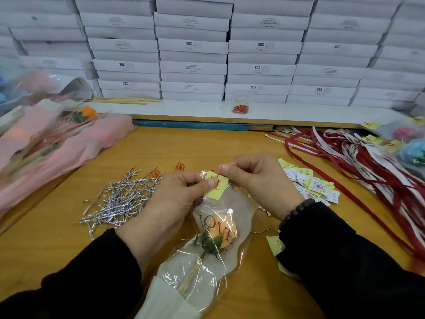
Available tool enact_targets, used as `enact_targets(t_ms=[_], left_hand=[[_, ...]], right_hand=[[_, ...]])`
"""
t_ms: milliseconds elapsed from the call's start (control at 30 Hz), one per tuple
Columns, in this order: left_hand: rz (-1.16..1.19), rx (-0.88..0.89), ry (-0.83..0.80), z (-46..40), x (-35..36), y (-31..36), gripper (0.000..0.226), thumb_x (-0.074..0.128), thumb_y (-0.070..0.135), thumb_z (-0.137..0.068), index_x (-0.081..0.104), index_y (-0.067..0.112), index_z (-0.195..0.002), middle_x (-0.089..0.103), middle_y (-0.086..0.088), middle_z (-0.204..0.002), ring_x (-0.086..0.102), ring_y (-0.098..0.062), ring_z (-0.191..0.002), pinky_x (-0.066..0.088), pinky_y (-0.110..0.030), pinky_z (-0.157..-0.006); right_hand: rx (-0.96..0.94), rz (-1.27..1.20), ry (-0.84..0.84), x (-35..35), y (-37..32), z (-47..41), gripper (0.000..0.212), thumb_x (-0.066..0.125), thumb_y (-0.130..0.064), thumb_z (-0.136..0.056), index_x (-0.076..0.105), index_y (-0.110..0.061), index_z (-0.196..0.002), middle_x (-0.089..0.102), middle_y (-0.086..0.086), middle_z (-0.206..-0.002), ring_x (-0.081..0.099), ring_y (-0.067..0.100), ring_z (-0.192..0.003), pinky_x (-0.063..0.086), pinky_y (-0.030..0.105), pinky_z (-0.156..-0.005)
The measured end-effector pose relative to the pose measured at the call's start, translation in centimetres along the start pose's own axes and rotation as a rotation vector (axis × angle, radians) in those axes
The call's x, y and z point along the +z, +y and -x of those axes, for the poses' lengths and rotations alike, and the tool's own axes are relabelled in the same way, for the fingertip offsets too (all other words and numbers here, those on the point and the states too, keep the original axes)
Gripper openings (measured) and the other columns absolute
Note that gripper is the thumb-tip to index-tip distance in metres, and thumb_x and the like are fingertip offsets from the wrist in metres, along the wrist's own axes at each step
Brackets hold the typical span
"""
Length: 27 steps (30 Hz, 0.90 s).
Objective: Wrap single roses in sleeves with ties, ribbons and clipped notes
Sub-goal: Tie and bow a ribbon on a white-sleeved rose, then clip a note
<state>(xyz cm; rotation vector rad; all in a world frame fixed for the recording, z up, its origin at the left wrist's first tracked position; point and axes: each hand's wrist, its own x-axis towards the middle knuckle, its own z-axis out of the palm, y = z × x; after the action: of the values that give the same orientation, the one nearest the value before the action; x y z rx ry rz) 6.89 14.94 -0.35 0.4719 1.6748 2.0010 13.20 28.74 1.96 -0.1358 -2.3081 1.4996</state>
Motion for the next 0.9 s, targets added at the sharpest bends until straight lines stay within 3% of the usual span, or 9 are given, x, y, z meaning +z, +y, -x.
enact_targets(t_ms=[100, 300, 400, 467, 533, 633, 733, 833, 900], left_hand=[[0.011, -0.013, 0.011, -0.2, -0.2, 0.0, 0.007, 0.068, 0.014, -0.066, 0.07, 0.007, -0.065, 0.064, -0.012, -0.06, 0.054, -0.018, -0.044, 0.045, -0.023, -0.042], [-0.054, -0.041, -0.042, -0.2, -0.5, 0.6, 0.026, 0.068, 0.03, -0.067, 0.074, 0.007, -0.077, 0.062, -0.022, -0.082, 0.048, -0.029, -0.072, 0.041, -0.036, -0.067], [-0.214, -0.124, -0.225, 0.1, -1.5, 1.8, 0.039, 0.068, 0.039, -0.066, 0.072, 0.009, -0.09, 0.064, -0.02, -0.093, 0.054, -0.029, -0.084, 0.045, -0.037, -0.077], [-0.318, -0.218, -0.401, 0.3, -2.2, 2.7, 0.038, 0.076, 0.036, -0.071, 0.069, 0.011, -0.098, 0.065, -0.024, -0.099, 0.056, -0.031, -0.087, 0.047, -0.035, -0.073], [-0.385, -0.293, -0.551, 0.6, -2.6, 3.2, 0.042, 0.079, 0.027, -0.069, 0.066, 0.009, -0.105, 0.061, -0.029, -0.11, 0.053, -0.039, -0.096, 0.044, -0.044, -0.082], [-0.401, -0.369, -0.692, 0.9, -2.7, 3.2, 0.076, 0.089, 0.03, -0.053, 0.058, 0.007, -0.12, 0.054, -0.03, -0.127, 0.04, -0.059, -0.118, 0.022, -0.067, -0.102], [-0.388, -0.419, -0.779, 1.0, -2.2, 2.8, 0.086, 0.088, 0.025, -0.053, 0.051, 0.006, -0.128, 0.047, -0.029, -0.134, 0.03, -0.059, -0.126, 0.01, -0.068, -0.106], [-0.328, -0.388, -0.829, 0.8, -1.9, 2.5, 0.063, 0.069, 0.0, -0.071, 0.047, 0.002, -0.13, 0.05, -0.025, -0.134, 0.049, -0.044, -0.121, 0.032, -0.057, -0.107], [-0.23, -0.353, -0.747, 0.6, -2.1, 2.5, 0.051, 0.06, -0.007, -0.073, 0.053, 0.001, -0.123, 0.059, -0.022, -0.124, 0.064, -0.028, -0.101, 0.052, -0.039, -0.091]], right_hand=[[0.019, -0.03, -0.04, -0.1, -0.1, 0.1, 0.009, 0.068, -0.017, -0.081, 0.074, -0.01, -0.084, 0.066, 0.0, -0.068, 0.059, 0.002, -0.064, 0.046, 0.01, -0.059], [0.12, -0.149, 0.022, -0.3, 0.0, 0.1, 0.015, 0.066, -0.004, -0.082, 0.073, -0.017, -0.08, 0.069, -0.005, -0.072, 0.062, -0.002, -0.062, 0.048, 0.012, -0.055], [0.155, -0.149, 0.059, -0.7, 0.0, 0.0, 0.018, 0.064, -0.005, -0.083, 0.072, -0.02, -0.078, 0.071, 0.001, -0.081, 0.064, 0.006, -0.07, 0.052, 0.018, -0.061], [0.157, -0.137, 0.097, -1.2, -0.1, -0.1, 0.017, 0.063, -0.005, -0.084, 0.072, -0.019, -0.079, 0.071, 0.001, -0.081, 0.064, 0.004, -0.065, 0.05, 0.015, -0.056], [0.177, -0.135, 0.141, -1.6, -0.2, -0.2, 0.017, 0.063, -0.007, -0.084, 0.072, -0.02, -0.079, 0.071, -0.002, -0.079, 0.064, -0.001, -0.06, 0.048, 0.012, -0.051], [0.162, -0.1, 0.187, -2.4, -0.1, -0.4, 0.022, 0.064, -0.009, -0.085, 0.071, -0.028, -0.075, 0.071, -0.007, -0.076, 0.065, -0.002, -0.065, 0.049, 0.011, -0.053], [0.134, -0.076, 0.197, -2.7, 0.0, -0.3, 0.023, 0.064, -0.01, -0.085, 0.072, -0.029, -0.076, 0.071, -0.008, -0.078, 0.067, 0.001, -0.071, 0.05, 0.012, -0.057], [0.099, -0.026, 0.218, -2.7, 0.1, -0.4, 0.018, 0.062, -0.011, -0.086, 0.071, -0.027, -0.089, 0.068, -0.008, -0.085, 0.064, 0.006, -0.08, 0.052, 0.015, -0.064], [0.009, 0.196, 0.317, -2.8, 0.3, -0.6, 0.023, 0.06, -0.017, -0.089, 0.064, -0.026, -0.11, 0.059, -0.009, -0.099, 0.054, 0.004, -0.09, 0.044, 0.013, -0.074]])
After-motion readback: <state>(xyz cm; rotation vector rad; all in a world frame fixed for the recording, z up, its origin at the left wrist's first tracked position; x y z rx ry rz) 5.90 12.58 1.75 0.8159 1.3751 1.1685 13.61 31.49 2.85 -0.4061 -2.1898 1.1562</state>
